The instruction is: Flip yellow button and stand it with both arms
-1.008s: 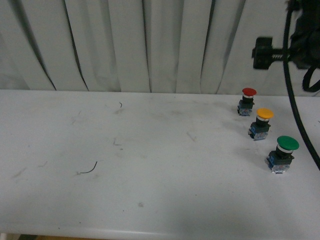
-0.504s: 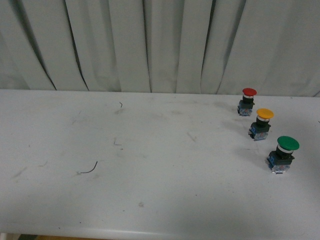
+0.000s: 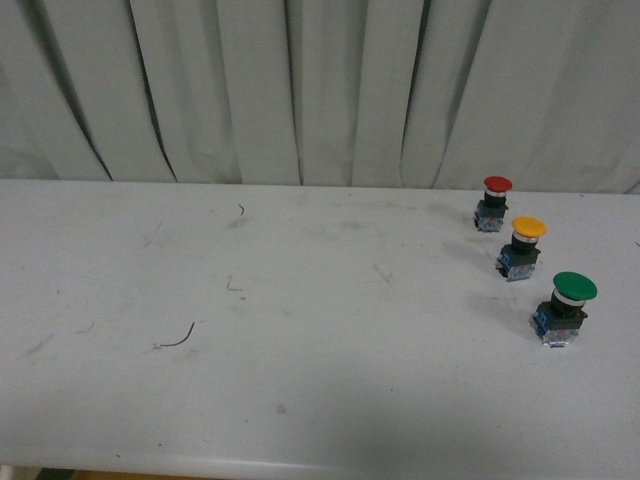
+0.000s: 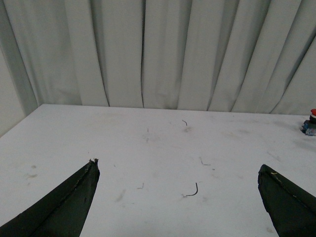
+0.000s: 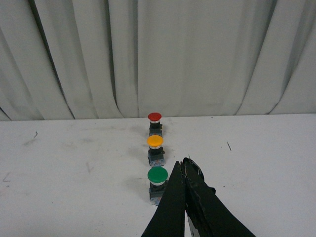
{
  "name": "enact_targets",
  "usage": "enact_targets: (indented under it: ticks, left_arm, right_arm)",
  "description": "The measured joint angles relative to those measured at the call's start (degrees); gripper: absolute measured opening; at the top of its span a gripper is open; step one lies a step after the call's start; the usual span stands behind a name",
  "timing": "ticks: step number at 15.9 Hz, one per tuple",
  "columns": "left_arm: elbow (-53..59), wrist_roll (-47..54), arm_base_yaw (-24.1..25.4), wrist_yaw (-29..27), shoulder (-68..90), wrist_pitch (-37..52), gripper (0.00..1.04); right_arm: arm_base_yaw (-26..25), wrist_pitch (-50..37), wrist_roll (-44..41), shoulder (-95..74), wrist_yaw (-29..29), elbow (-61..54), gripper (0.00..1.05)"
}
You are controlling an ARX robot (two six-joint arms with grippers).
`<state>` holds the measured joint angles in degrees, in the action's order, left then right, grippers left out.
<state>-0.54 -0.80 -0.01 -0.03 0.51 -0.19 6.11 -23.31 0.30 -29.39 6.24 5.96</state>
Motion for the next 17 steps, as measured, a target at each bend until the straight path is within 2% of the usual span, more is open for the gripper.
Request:
enact_targets:
  ticks: [1, 3, 17]
  left_arm:
    - [0.00, 0.00, 0.00, 0.00, 0.00, 0.00, 0.98]
    - [0.00, 0.00, 0.00, -0.02, 0.00, 0.00, 0.98]
    - [0.00, 0.00, 0.00, 0.00, 0.00, 0.00, 0.98]
  right_arm:
    - [-3.41, 1.07, -0.09, 2.08, -4.24, -0.68, 0.02]
    - [-6.56, 2.67, -0.09, 4.63, -5.38, -1.97, 0.02]
    - [-6.12, 11.58, -0.13, 17.77, -6.23, -5.31, 0.02]
